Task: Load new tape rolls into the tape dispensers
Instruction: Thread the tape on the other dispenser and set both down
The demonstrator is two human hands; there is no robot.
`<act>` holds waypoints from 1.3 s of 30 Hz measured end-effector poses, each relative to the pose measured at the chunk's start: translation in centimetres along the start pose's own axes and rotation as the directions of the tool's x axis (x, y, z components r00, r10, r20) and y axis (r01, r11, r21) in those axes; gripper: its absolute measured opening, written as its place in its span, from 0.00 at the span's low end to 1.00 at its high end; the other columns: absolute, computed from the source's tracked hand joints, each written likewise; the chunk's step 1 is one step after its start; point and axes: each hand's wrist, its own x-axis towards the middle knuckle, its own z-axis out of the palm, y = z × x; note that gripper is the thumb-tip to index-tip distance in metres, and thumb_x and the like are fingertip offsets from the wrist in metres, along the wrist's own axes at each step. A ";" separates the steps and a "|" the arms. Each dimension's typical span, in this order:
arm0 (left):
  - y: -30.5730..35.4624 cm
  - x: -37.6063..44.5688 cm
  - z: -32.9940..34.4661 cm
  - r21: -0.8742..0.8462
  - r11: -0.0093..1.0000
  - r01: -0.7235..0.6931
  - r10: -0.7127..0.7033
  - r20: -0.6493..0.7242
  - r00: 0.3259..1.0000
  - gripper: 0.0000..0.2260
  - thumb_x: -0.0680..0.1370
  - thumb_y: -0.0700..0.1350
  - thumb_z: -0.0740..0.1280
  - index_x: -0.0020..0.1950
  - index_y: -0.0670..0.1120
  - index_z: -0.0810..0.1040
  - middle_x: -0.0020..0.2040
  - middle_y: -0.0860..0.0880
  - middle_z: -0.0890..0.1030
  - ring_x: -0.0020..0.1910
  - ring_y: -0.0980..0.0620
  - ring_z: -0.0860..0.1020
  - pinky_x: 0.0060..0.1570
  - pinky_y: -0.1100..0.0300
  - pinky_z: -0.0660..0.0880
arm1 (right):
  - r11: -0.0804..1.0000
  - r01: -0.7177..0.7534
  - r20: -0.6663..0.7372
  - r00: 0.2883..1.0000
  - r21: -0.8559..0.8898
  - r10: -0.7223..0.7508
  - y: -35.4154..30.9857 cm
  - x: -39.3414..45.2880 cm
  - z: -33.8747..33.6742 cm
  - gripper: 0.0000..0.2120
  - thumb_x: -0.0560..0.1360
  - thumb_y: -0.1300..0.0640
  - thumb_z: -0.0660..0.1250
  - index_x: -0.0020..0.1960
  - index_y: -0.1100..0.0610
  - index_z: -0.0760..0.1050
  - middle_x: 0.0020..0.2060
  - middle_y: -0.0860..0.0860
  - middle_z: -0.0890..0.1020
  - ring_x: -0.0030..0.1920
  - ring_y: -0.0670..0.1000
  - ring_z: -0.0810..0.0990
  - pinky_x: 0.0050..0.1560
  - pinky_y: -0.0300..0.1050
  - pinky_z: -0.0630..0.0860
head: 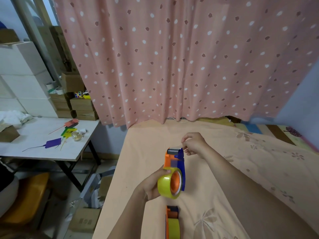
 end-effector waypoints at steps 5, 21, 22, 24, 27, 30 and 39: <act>0.1 0.5 -0.4 -0.192 0.981 -0.035 0.035 0.001 0.999 0.23 0.64 0.51 0.80 0.57 0.43 0.85 0.56 0.39 0.83 0.52 0.39 0.82 0.55 0.47 0.79 | 0.930 -0.204 0.139 0.976 0.306 0.168 1.1 -0.6 0.2 0.06 0.74 0.67 0.65 0.48 0.64 0.81 0.32 0.55 0.75 0.29 0.53 0.72 0.30 0.42 0.74; 1.3 0.6 1.3 -0.275 0.960 -0.053 0.043 -0.045 0.998 0.25 0.72 0.58 0.72 0.65 0.45 0.79 0.62 0.36 0.79 0.58 0.33 0.79 0.59 0.36 0.73 | 0.890 -0.146 0.295 0.955 0.432 0.014 1.4 -2.0 0.0 0.10 0.81 0.58 0.65 0.56 0.64 0.79 0.51 0.59 0.85 0.49 0.55 0.85 0.46 0.44 0.81; 1.3 0.6 1.5 -0.262 0.964 -0.054 0.041 -0.057 0.998 0.26 0.72 0.58 0.71 0.66 0.45 0.79 0.62 0.36 0.79 0.58 0.33 0.79 0.59 0.37 0.74 | 0.895 -0.144 0.293 0.956 0.423 0.015 1.3 -2.1 0.0 0.11 0.82 0.56 0.64 0.56 0.64 0.79 0.51 0.60 0.84 0.50 0.56 0.84 0.46 0.45 0.81; 1.4 0.5 1.8 -0.235 0.970 -0.058 0.042 -0.071 0.997 0.28 0.72 0.57 0.71 0.68 0.45 0.77 0.63 0.36 0.79 0.59 0.34 0.78 0.58 0.37 0.74 | 0.909 -0.131 0.286 0.958 0.396 0.014 1.3 -2.4 0.0 0.14 0.82 0.54 0.63 0.57 0.65 0.78 0.53 0.60 0.84 0.49 0.56 0.84 0.47 0.46 0.81; 1.7 0.5 2.4 -0.206 0.976 -0.069 0.051 -0.092 0.994 0.32 0.72 0.57 0.71 0.72 0.45 0.74 0.66 0.37 0.76 0.61 0.34 0.76 0.58 0.37 0.74 | 0.931 -0.099 0.299 0.954 0.350 -0.012 1.5 -2.8 0.0 0.16 0.82 0.53 0.63 0.58 0.64 0.79 0.54 0.60 0.84 0.51 0.56 0.83 0.52 0.49 0.80; 2.0 0.6 3.1 -0.209 0.974 -0.083 0.062 -0.107 0.992 0.33 0.72 0.57 0.72 0.73 0.45 0.72 0.66 0.37 0.76 0.61 0.35 0.76 0.57 0.37 0.75 | 0.939 -0.066 0.321 0.946 0.336 -0.049 1.9 -3.1 -0.3 0.13 0.81 0.53 0.64 0.57 0.62 0.81 0.53 0.57 0.85 0.51 0.55 0.84 0.50 0.51 0.80; 1.7 1.4 4.5 -0.180 0.980 -0.084 0.070 -0.086 0.994 0.27 0.73 0.54 0.73 0.70 0.48 0.76 0.60 0.39 0.82 0.55 0.37 0.82 0.59 0.36 0.74 | 0.960 0.061 0.348 0.924 0.275 -0.159 4.7 -3.3 -1.2 0.12 0.76 0.63 0.68 0.58 0.58 0.83 0.50 0.54 0.87 0.52 0.55 0.85 0.47 0.44 0.81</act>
